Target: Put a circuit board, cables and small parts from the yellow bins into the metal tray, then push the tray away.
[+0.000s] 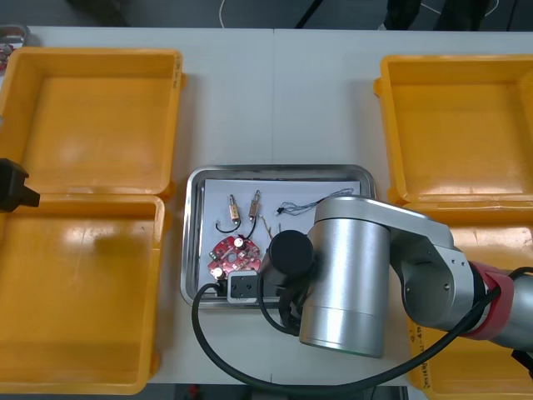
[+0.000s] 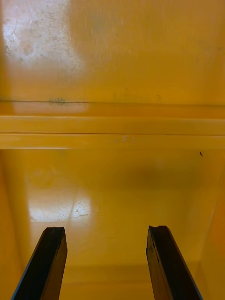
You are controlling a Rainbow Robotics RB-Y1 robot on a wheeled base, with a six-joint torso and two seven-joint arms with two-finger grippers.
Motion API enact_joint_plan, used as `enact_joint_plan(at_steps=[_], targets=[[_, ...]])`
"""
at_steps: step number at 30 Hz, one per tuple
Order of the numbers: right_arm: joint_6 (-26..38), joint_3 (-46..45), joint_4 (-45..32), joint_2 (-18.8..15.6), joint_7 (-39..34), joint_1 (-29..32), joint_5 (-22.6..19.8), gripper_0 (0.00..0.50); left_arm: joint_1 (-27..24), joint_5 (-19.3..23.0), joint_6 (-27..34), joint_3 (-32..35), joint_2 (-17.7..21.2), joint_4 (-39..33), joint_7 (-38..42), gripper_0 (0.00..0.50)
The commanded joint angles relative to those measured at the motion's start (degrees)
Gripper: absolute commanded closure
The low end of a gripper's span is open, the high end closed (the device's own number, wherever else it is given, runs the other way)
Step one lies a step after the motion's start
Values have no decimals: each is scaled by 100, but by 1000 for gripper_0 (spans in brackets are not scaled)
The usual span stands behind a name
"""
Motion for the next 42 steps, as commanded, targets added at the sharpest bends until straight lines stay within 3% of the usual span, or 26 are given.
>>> enact_joint_plan(at_steps=[1,10,25,42], targets=[[-48,95,219,310,43,-156,-2,0,71,31,38,159,252,-167,-361,0],[-75,200,588,565,8,-156,77,0,71,31,38,159,252,-167,-361,0],[-382,473,878,583,-168,-7,200,0,71,31,38,159,252,-167,-361,0],[-655,763,930,697,-423,266,745,0,71,31,38,159,252,-167,-361,0]])
